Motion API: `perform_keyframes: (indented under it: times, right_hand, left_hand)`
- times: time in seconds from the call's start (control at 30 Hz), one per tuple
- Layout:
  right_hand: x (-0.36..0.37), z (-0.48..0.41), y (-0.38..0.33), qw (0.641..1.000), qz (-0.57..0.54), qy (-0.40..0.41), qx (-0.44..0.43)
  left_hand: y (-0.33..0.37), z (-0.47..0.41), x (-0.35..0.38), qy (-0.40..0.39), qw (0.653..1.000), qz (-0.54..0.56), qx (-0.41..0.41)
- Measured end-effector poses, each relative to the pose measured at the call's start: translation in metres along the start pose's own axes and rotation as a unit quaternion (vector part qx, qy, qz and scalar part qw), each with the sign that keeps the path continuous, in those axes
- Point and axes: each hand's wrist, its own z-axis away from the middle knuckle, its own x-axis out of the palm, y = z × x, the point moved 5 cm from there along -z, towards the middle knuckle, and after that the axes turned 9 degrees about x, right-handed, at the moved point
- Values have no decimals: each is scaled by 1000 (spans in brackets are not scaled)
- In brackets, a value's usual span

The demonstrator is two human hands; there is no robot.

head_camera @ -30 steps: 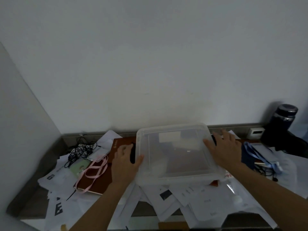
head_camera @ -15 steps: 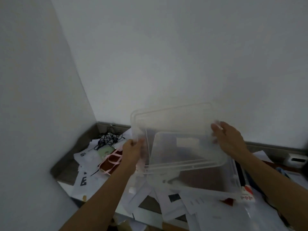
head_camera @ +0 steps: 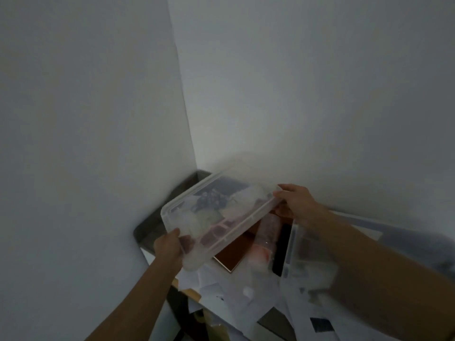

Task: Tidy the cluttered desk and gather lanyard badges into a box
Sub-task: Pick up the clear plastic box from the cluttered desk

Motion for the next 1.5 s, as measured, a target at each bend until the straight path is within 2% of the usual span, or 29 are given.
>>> perform_keyframes:
  times: [0.1,0.17,0.23,0.27,0.33,0.4,0.47,0.53,0.6,0.63,0.67,0.73,0.8,0.87,0.9,0.93,0.97,1.07,1.2,1.3,1.5]
  right_hand:
    - [42,-40,-6,999,-27,-7,20]
    - [64,-65,-9,999,-25,-6,32]
    - [90,-92,-9,999,-19,-9,47]
    - [100,-102,-7,998,-18,-11,55]
    - [122,-121,1,996,-30,-18,77]
    - [139,-134,11,992,-68,-33,99]
    - [148,-144,19,986,-93,-64,120]
    - [144,-149,26,986,-36,-88,134]
    - [135,-157,33,982,134,-80,103]
    - [130,-163,35,965,247,-62,58]
    - [127,-168,36,929,367,-43,4]
    - [134,-171,41,836,540,-57,-79]
    - [148,-172,51,745,647,-115,-114]
    - [160,-176,62,631,750,-152,-126]
    - [162,-178,67,594,779,-161,-119]
    - [163,-180,69,581,790,-164,-104]
    - [163,-182,70,586,788,-160,-100]
    - [154,-184,57,650,739,-126,-126]
    - [131,-177,23,702,690,-35,-172]
    - [113,-165,-2,755,635,-44,-158]
    - [75,-112,-72,857,471,-12,-207]
  left_hand:
    - [2,-31,-13,-11,994,-103,34]
    - [12,-47,-17,-24,966,-229,114]
    - [24,-58,-17,-46,912,-335,232]
    - [28,-56,-12,-82,890,-353,277]
    - [21,-58,1,-182,851,-383,311]
    - [2,-65,11,-249,773,-484,326]
    - [-16,-78,14,-255,689,-587,342]
    - [-25,-88,16,-239,660,-623,345]
    - [-28,-96,23,-233,658,-627,345]
    - [-26,-99,27,-233,661,-623,346]
    - [-24,-104,32,-233,667,-617,347]
    - [-18,-111,39,-232,677,-602,354]
    - [-12,-114,43,-231,679,-592,366]
    - [-9,-116,44,-237,679,-588,370]
    - [-8,-116,43,-239,682,-584,371]
    - [-8,-116,43,-241,684,-579,372]
    - [-7,-117,43,-242,685,-576,373]
    - [-8,-117,42,-241,681,-580,377]
    - [-12,-116,42,-238,663,-602,375]
    - [-17,-111,44,-233,652,-617,375]
    - [-25,-102,52,-219,627,-649,370]
